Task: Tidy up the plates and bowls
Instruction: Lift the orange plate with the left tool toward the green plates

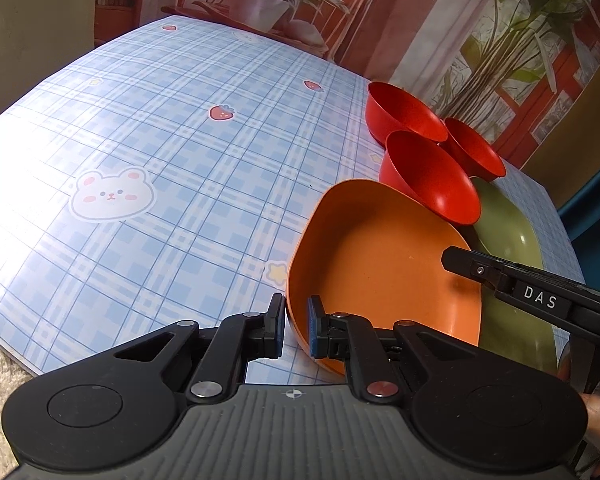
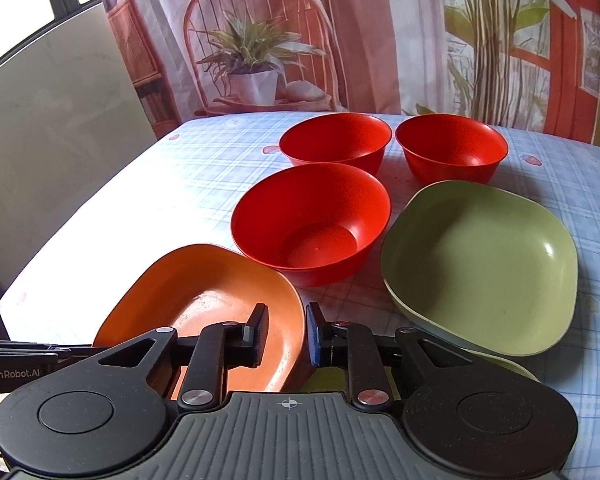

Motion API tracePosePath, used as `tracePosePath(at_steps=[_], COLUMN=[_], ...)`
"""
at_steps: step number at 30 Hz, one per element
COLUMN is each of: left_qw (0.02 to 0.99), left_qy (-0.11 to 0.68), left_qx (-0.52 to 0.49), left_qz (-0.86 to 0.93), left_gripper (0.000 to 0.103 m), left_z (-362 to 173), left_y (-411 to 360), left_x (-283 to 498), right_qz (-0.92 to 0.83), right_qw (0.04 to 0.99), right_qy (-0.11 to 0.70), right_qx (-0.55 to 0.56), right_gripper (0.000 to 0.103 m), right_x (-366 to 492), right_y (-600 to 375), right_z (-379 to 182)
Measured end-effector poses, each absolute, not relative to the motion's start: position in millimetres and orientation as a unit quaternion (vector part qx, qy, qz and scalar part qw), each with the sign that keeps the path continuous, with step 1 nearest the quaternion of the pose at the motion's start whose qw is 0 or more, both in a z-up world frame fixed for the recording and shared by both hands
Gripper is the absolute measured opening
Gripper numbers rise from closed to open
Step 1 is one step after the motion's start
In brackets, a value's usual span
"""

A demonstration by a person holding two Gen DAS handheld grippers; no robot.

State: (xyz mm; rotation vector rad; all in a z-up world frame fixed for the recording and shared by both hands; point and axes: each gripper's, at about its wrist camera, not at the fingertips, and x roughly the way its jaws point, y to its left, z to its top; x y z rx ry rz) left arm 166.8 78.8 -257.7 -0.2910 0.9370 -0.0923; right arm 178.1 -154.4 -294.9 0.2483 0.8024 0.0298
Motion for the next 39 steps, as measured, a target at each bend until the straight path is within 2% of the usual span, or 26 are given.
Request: tracePosePath(at_steps=[12, 25, 32, 39], left_qw=[0.892, 0.894, 0.865, 0.834], left_qy=[0.431, 0.427, 0.454, 0.493], left_qx=[-0.129, -0.047, 0.005, 0.027], left_qz=[-0.04, -0.129, -0.212, -0.247], left_gripper=[0.013, 0.013, 0.013, 0.014], left_z=[-242, -215, -215, -240], left_y=[76, 35, -14, -38], left_x=[159, 167, 172, 171], right_qz=[0.017, -0.026, -0.088, -0.121], right_qw=[0.923, 0.929, 0.921, 0.924], right_qy=[0.363, 0.33, 0.315, 0.303], right_qx=[0.127, 0.165, 0.212, 0.198], right_gripper=[0.018, 0.018, 0.018, 0.018], right_x=[159, 112, 74, 65], right_y=[-152, -186, -230, -250], right_z=[-276, -255, -265, -273])
